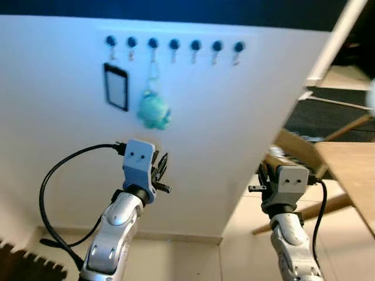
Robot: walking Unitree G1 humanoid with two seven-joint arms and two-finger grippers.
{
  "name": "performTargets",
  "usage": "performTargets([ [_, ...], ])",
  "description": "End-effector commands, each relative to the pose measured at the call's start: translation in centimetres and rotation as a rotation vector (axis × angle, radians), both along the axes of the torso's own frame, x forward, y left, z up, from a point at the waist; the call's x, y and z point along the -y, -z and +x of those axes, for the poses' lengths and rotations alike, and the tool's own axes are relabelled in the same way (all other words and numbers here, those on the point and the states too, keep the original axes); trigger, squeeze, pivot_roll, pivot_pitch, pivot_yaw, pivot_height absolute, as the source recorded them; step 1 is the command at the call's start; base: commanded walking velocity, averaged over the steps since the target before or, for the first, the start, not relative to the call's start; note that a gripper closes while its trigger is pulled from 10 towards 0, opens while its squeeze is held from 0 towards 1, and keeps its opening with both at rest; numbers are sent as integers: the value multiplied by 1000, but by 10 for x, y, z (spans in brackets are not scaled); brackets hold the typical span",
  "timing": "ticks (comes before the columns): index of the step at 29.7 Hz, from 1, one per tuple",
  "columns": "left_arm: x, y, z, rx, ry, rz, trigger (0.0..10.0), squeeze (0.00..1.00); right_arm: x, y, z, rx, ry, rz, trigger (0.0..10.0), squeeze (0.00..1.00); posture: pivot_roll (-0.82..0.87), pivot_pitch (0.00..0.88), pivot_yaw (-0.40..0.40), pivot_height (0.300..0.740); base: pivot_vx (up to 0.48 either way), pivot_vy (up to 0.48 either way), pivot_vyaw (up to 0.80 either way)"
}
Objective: Hang keys on a hook
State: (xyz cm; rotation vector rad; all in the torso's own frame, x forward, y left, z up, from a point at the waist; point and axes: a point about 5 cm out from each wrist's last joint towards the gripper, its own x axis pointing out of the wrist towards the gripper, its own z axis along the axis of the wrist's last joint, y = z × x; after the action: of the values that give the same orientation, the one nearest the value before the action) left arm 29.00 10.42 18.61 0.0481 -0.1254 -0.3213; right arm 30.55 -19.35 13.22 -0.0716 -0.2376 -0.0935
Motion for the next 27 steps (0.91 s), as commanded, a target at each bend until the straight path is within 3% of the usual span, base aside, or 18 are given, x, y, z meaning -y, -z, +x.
performTargets([
  [1, 5, 6, -2, -27, 6, 4, 10000, 0, 0, 5, -1, -27, -1, 10, 10000, 0, 88, 161, -33, 740, 0, 0, -769],
  [20, 8, 4, -2, -32, 23, 11, 10000, 0, -2, 5, 0, -28, -7, 14, 10000, 0, 97, 169, -33, 740, 0, 0, -771],
  [27, 16, -11, -5, -10, 142, -5, 10000, 0, -2, 5, 0, -28, -3, 15, 10000, 0, 98, 169, -31, 740, 0, 0, -775],
])
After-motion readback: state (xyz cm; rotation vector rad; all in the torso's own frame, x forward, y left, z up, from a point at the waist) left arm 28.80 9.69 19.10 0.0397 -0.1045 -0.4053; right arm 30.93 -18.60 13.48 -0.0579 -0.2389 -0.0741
